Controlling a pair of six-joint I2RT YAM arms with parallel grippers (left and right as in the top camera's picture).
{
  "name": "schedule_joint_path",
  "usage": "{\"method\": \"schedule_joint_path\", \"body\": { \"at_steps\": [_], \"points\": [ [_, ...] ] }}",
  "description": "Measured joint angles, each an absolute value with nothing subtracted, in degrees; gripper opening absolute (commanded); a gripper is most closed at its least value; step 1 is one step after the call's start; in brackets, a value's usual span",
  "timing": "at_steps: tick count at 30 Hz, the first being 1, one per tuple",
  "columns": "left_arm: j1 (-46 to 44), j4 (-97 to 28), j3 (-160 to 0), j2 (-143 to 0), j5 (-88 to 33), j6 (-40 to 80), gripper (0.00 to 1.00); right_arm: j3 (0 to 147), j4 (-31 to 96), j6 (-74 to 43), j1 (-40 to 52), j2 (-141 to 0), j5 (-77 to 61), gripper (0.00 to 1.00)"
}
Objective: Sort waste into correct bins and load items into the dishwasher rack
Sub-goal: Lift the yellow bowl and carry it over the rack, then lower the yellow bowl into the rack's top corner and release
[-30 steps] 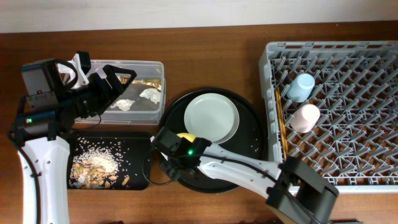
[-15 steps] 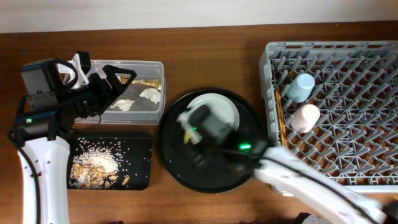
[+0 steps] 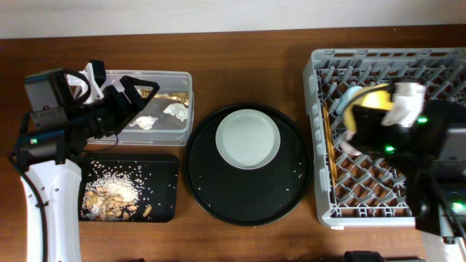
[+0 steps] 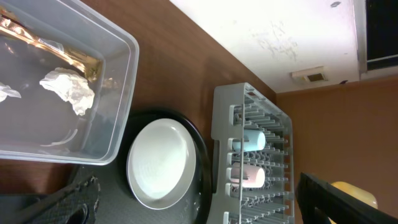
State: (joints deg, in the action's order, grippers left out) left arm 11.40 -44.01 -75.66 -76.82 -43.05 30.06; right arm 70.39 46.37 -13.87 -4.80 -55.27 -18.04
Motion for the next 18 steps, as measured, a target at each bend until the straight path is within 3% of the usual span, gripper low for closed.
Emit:
{"method": "schedule_joint_path", "body": {
  "at_steps": [8,13,18],
  "points": [
    [11.38,-44.21,-75.66,-76.82,-43.07,30.06,0.99,70.39,38.35,-11.86,-21.65,-65.01,-40.01,0.04],
    [11.40,-44.12,-75.66,-76.82,-43.07,30.04,0.99,70.72,19.62,-13.43,-27.49,-78.06,-57.32,0.04],
    [11.40,-44.16,-75.66,-76.82,-43.05,30.06,0.99,70.74,-5.87,-22.76,-34.30,-91.15,-69.14,0.04]
  ]
}}
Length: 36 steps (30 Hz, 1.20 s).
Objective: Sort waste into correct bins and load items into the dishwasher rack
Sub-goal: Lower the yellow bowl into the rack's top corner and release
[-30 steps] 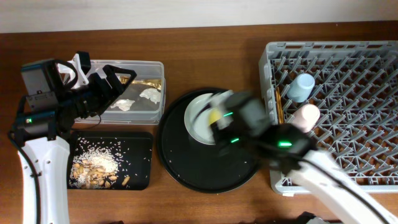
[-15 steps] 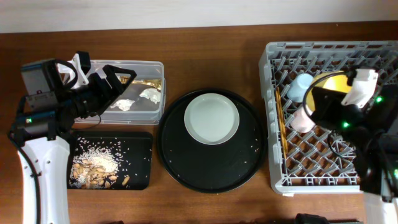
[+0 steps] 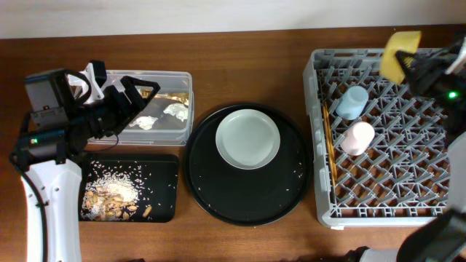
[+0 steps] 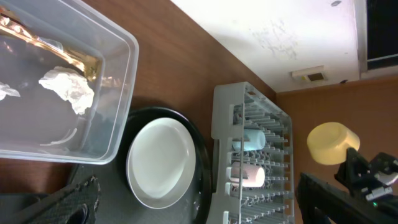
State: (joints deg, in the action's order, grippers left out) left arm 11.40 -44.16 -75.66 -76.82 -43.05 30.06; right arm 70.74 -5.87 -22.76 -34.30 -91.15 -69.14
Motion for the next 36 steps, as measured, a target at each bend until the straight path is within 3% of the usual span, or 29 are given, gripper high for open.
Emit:
{"method": "schedule_joint_path", "body": {
  "at_steps": [4,11,36],
  "points": [
    [11.40,-44.16,-75.66,-76.82,-43.07,30.04,0.99,70.83,-16.67,-29.06,-38.09,-98.19,-75.46,0.04],
    [11.40,-44.14,-75.66,-76.82,-43.05,30.06,0.99,70.83,-19.09,-32.62,-41.67,-106.17,-80.71,0.04],
    [11.40,-44.14,-75.66,-76.82,-43.05,30.06,0.99,70.83,-21.74,-33.23,-44.66,-106.37,-81.82,0.04]
  ]
}}
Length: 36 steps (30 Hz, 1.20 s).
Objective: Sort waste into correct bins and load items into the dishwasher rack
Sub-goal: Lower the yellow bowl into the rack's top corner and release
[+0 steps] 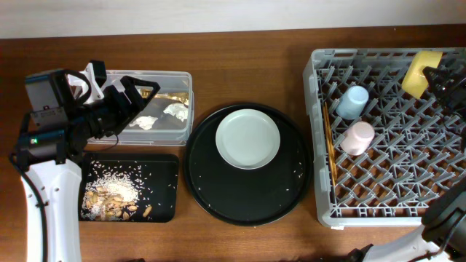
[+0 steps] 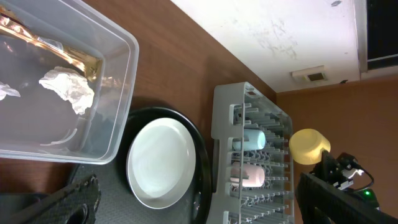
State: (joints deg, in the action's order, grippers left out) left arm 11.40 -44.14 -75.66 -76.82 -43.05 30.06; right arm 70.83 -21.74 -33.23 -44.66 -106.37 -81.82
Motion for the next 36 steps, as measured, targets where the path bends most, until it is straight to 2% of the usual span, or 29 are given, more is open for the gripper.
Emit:
{"method": "schedule_joint_path", "body": {
  "at_steps": [12,24,36],
  "points": [
    [11.40,-44.14,-75.66,-76.82,-43.05,30.04,0.99,70.83,-21.12,-33.21,-43.24,-106.37,-81.49,0.04],
    [11.40,-44.14,-75.66,-76.82,-43.05,30.06,0.99,70.83,-21.30,-33.21,-38.94,-106.48,-74.15,0.04],
    [11.40,-44.14,-75.66,-76.82,-43.05,30.04,0.99,70.83,-27.57,-33.91,-37.26,-112.16,-73.54,0.04]
  ]
}}
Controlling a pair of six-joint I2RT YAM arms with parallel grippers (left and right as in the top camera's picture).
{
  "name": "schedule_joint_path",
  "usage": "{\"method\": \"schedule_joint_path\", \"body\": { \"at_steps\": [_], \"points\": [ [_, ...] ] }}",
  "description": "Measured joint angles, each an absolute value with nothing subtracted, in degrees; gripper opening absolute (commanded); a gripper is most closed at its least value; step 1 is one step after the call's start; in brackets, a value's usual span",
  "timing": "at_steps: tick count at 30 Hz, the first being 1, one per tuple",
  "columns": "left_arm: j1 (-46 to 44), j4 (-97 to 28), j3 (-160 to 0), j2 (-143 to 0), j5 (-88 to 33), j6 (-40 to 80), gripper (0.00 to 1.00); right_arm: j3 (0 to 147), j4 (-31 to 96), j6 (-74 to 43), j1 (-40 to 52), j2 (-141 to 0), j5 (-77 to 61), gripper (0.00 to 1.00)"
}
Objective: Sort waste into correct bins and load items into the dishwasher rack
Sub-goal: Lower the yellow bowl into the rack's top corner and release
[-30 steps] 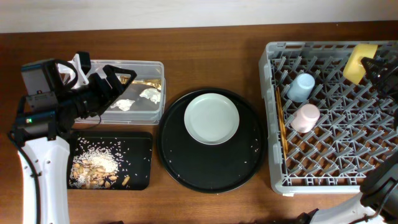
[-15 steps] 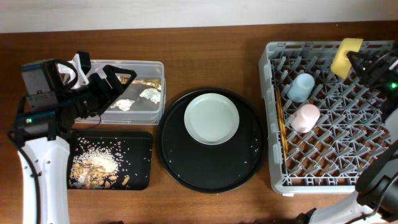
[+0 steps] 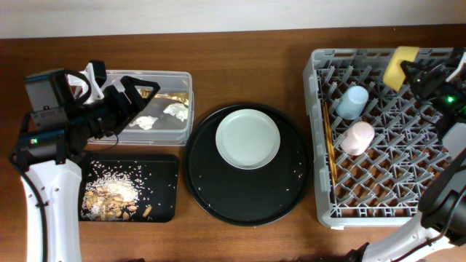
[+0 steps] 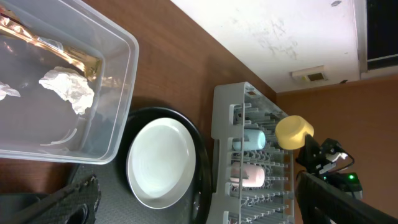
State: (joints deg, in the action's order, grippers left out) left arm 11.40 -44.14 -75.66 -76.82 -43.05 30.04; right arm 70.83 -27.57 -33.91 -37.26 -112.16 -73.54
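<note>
My right gripper (image 3: 412,70) is shut on a yellow cup (image 3: 399,62) over the far edge of the grey dishwasher rack (image 3: 320,189); the left wrist view shows that cup (image 4: 293,132) above the rack too. A blue cup (image 3: 354,102) and a pink cup (image 3: 357,137) lie in the rack. A white bowl (image 3: 247,138) sits on the round black tray (image 3: 218,196). My left gripper (image 3: 119,89) hangs open over the clear plastic bin (image 3: 182,78), which holds crumpled tissues (image 3: 175,110) and a gold wrapper.
A black rectangular tray (image 3: 164,204) with rice and food scraps lies in front of the clear bin. Thin wooden sticks (image 3: 326,142) lie along the rack's left side. Bare brown table shows between the bin, the round tray and the rack.
My right gripper and the yellow cup have moved left along the rack's far edge, away from the far right corner. My left arm has not moved.
First my right gripper held the yellow cup high over the middle of the rack. Then the cup was at the rack's far edge, then down at the far right corner, and now a little further left. My left gripper stayed open over the clear bin throughout.
</note>
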Motion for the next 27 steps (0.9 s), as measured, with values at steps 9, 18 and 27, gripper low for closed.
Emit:
{"method": "schedule_joint_path", "body": {
  "at_steps": [9,18,27],
  "points": [
    [11.40,-44.14,-75.66,-76.82,-43.05,30.06,0.99,70.83,-27.66,-34.06,-35.68,-113.54,-73.54,0.05],
    [11.40,-44.14,-75.66,-76.82,-43.05,30.06,0.99,70.83,-26.39,-34.13,-35.68,-113.84,-73.54,0.04],
    [11.40,-44.14,-75.66,-76.82,-43.05,30.04,0.99,70.83,-26.41,-33.98,-35.27,-114.85,-73.52,0.05]
  ]
}}
